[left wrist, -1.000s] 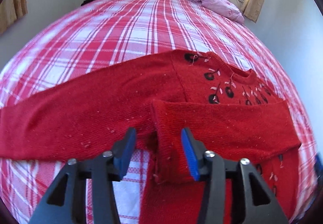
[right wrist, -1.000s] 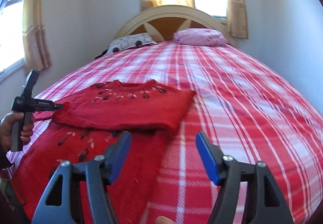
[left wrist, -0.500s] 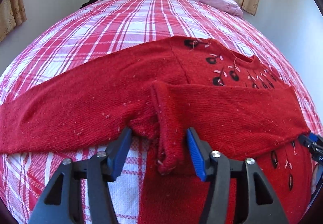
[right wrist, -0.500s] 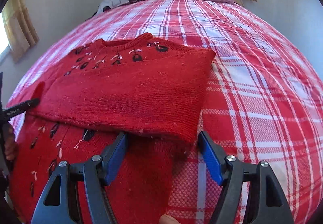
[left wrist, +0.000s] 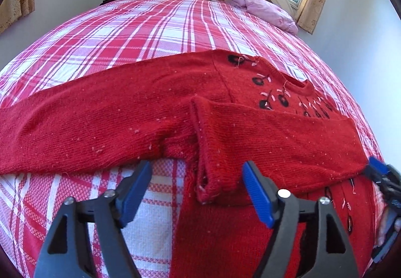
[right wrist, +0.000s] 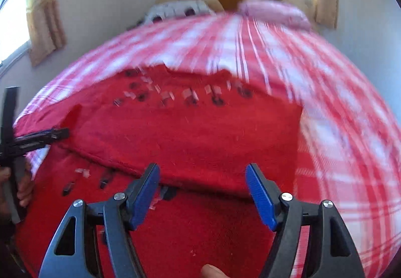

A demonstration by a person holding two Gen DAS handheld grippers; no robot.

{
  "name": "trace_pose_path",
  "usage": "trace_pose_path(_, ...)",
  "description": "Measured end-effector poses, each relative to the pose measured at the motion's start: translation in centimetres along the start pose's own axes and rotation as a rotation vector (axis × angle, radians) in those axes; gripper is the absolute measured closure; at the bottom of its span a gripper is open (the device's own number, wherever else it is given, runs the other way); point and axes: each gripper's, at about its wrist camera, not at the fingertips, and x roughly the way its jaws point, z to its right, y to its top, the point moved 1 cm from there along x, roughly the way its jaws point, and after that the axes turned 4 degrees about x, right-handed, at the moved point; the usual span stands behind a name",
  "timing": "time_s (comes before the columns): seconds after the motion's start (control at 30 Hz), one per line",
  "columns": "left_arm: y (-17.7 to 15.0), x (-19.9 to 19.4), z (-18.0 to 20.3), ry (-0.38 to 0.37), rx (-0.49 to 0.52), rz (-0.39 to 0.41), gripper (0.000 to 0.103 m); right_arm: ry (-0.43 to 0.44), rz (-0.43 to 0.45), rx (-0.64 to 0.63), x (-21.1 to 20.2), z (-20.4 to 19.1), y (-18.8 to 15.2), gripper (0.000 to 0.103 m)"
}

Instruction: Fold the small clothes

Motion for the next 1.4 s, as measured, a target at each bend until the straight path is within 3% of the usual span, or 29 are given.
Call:
trace_pose_path(0.17, -0.3, -0.1, -0.2, 0.015, -0.006, -0.006, 0.020, -0.018, -0.033, 0.018, 0.2, 0.1, -0.2, 0.031)
trace_pose_path(0.33, -0.5, -0.3, -0.3, 0.009, -0.007, 0.000, 0.018, 0.001, 0.049, -0.033, -1.7, -3.2, 0.7, 0.031)
trace_pose_path(0.47, -0.6, -0.3, -0.4, 0.007, -0.014, 0.003, 0.017, 0.014, 0.019, -0.013, 0.5, -4.7, 0.2, 0.031)
trace_pose_path(0.6, -0.5, -0.2, -0.1, 0.022, 0.000, -0.003, 0.014, -0.047, 0.004, -0.032, 2.1, -5.5, -1.1, 0.031)
trace_pose_path(0.9, -0.6, 0.2, 0.7, 0.074, 0.051, -0.030, 0.010, -0.094, 0.009, -0.079, 2.3, -6.0, -1.7, 0.029)
trace_pose_path(1.07, -1.3, -1.3, -1.3, 0.098, 0.000, -0.027, 0.006, -0.061, 0.025, -0.049, 2.1, -5.4, -1.7, 0.029)
trace_pose_path(1.2, -1.9, -2.1, -3.7, 0.110, -0.038, -0.021, 0.004, -0.084, 0.023, -0.075, 2.2, -5.6, -1.8, 0.026)
trace_pose_path(1.4, -2.0, -2.4, -4.0, 0.161, -0.004, -0.041, 0.004, -0.081, 0.026, -0.072, 2.1, -5.7, -1.9, 0.026)
